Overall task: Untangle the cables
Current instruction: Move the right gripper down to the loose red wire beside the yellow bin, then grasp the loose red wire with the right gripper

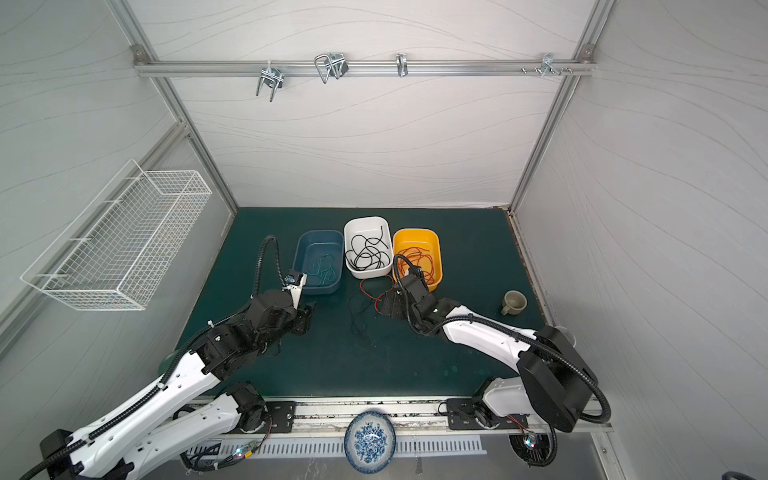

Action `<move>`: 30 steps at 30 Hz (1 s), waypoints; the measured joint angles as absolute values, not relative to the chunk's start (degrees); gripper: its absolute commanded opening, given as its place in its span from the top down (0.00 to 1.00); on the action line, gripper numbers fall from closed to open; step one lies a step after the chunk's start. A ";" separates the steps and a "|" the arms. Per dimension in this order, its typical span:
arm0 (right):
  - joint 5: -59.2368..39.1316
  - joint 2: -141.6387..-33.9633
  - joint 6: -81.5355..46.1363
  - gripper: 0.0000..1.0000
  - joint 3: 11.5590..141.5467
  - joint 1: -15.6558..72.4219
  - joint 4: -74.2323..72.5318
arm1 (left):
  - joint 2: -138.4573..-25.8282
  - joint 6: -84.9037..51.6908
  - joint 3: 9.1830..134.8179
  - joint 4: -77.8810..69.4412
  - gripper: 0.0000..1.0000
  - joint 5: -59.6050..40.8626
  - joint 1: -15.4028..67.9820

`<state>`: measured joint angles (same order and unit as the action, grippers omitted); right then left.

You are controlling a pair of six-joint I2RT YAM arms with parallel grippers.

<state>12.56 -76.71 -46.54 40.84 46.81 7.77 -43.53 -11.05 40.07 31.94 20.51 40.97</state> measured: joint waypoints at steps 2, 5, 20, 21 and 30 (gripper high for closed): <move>12.99 -78.04 -48.53 0.03 41.21 46.78 7.77 | -43.48 -11.05 40.05 31.97 0.40 20.51 40.97; 13.13 -81.28 -50.68 0.06 42.17 46.78 7.64 | -43.48 -11.05 40.03 31.97 0.40 20.51 40.97; 12.56 -90.08 -52.21 0.45 44.18 45.43 3.55 | -43.48 -11.05 40.03 31.99 0.40 20.51 40.97; 12.38 -90.48 -52.10 0.49 44.21 45.10 3.14 | -43.48 -11.05 40.03 31.99 0.40 20.51 40.97; 11.46 -91.83 -51.05 0.69 44.23 43.44 1.65 | -43.55 -10.90 40.03 31.99 0.40 20.49 40.97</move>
<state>11.46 -91.83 -51.05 44.23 43.44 1.65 -43.55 -10.90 40.03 31.99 20.49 40.97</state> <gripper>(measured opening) 0.354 0.596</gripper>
